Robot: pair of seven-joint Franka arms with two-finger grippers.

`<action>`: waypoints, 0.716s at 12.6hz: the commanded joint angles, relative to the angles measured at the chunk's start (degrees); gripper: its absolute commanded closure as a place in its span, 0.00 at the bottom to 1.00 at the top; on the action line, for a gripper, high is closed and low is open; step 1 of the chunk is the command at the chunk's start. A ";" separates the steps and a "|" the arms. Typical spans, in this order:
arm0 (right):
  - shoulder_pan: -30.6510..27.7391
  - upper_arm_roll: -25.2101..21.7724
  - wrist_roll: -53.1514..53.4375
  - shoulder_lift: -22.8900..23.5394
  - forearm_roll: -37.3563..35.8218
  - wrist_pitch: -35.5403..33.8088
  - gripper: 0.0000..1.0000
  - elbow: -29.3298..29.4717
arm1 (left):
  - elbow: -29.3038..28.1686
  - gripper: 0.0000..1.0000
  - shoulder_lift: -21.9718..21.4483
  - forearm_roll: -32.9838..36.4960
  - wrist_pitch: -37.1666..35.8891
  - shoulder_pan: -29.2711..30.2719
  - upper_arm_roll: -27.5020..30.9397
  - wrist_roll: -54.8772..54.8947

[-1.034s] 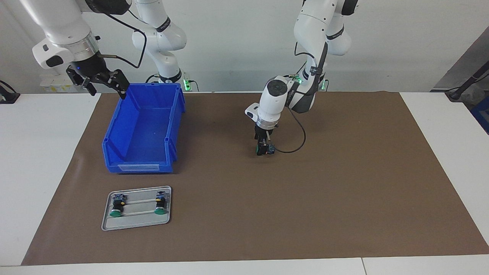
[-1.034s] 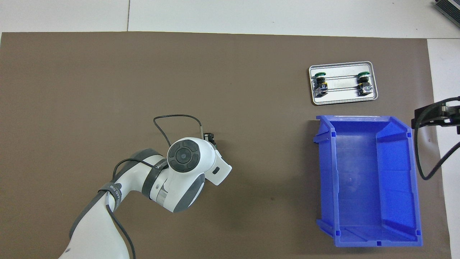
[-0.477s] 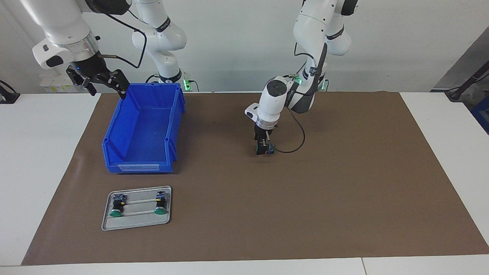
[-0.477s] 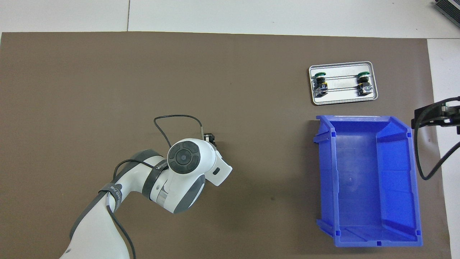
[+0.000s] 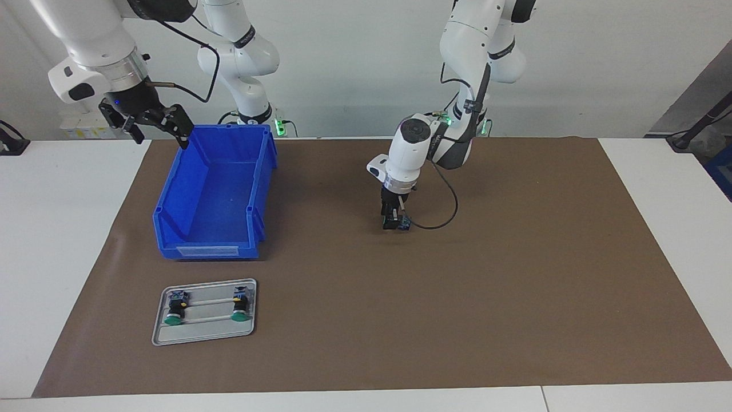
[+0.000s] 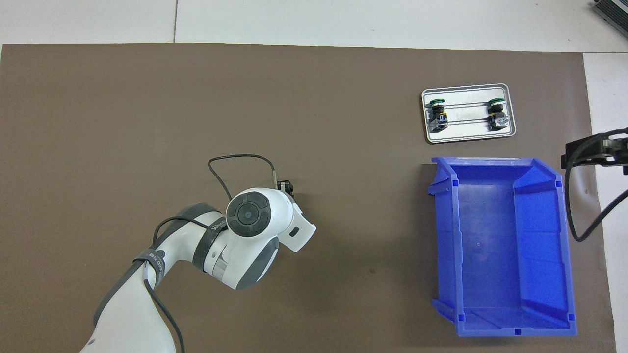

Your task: Place and press button with both arms

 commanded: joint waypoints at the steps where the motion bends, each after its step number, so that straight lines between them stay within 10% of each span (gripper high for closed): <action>1: -0.21 0.33 -1.43 -0.47 0.63 1.22 0.00 -0.64 | -0.66 0.77 0.85 0.01 1.78 0.42 0.62 2.07; 9: -0.21 0.33 -1.17 -0.47 1.16 1.14 0.00 -0.73 | 1.71 0.81 1.38 -0.60 1.34 4.99 0.53 1.63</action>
